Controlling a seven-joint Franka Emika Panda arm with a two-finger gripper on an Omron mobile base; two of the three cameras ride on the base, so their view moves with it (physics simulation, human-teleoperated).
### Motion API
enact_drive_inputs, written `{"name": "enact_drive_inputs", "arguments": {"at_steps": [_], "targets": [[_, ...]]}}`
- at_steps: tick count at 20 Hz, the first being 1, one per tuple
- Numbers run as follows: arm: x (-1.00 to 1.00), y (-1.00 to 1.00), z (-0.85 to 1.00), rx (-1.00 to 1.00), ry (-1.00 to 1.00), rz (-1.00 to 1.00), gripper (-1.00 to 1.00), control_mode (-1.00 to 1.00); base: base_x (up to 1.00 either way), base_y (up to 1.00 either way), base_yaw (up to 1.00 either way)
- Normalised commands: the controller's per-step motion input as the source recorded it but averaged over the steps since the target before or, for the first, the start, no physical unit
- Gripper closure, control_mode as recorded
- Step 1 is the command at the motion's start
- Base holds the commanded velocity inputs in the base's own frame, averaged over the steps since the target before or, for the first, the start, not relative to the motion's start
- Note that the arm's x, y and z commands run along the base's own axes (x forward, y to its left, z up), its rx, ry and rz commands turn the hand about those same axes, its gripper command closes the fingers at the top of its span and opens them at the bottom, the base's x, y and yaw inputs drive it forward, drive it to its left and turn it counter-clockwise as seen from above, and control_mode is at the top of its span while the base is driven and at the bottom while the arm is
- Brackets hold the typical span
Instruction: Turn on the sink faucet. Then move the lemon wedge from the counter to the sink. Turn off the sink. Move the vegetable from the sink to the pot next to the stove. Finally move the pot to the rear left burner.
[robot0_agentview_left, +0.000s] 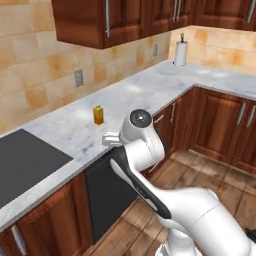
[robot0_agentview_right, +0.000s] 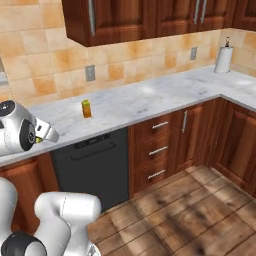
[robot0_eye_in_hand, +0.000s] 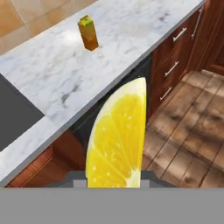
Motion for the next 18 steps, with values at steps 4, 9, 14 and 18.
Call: {"name": "enact_drive_inputs", "arguments": {"at_steps": [4, 9, 14, 18], "targets": [[0.0, 0.0, 0.0, 0.0, 0.0, 0.0, 1.0, 1.0, 0.24, -0.7, -0.21], [0.0, 0.0, 0.0, 0.0, 0.0, 0.0, 1.0, 1.0, 0.19, -0.77, -0.19], [0.0, 0.0, 0.0, 0.0, 0.0, 0.0, 1.0, 1.0, 0.22, -0.74, -0.18], [0.0, 0.0, 0.0, 0.0, 0.0, 0.0, 1.0, 1.0, 0.24, -0.65, -0.22]]}}
